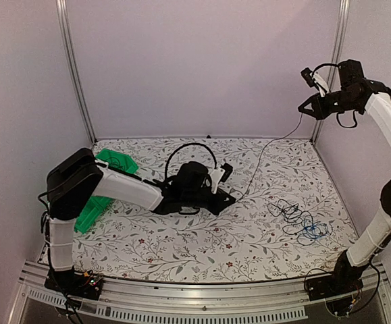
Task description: Untangle the cables
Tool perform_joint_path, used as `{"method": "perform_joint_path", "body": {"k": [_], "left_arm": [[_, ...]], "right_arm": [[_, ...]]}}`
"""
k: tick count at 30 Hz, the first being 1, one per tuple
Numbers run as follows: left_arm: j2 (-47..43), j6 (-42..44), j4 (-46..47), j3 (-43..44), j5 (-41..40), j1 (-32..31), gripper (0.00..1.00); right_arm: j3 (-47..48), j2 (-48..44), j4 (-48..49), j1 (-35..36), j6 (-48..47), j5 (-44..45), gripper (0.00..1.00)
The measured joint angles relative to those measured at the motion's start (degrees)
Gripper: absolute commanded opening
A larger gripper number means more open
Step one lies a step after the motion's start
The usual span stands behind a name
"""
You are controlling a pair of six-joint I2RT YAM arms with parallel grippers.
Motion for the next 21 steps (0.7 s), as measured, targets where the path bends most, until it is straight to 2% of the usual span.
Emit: {"method": "perform_joint_path", "body": {"k": [3,7,14,21], "left_arm": [[-4.44,1.51,-4.24,1.14,-1.4,1.49,0.0],[-10.45,3.34,-8.31,6.34,-3.26,4.94,0.0],[-15.23,5.79,-17.77,16.48,-5.6,12.74,0.0],[-15.72,9.09,-28.2,20.96,-7.63,19.5,0.0]], "right_arm": [[-6.47,-0.42,-0.35,0.11,-1.01,-4.07,0.35],[-14.1,-0.02,-1.99,0.35,-2.51,-8.39,0.42],[-23.28,0.39,-1.27,0.44,-2.75,-11.5,0.44],[-36.92,0.04,3.65,0.44,-2.36,-10.47,0.44]]}}
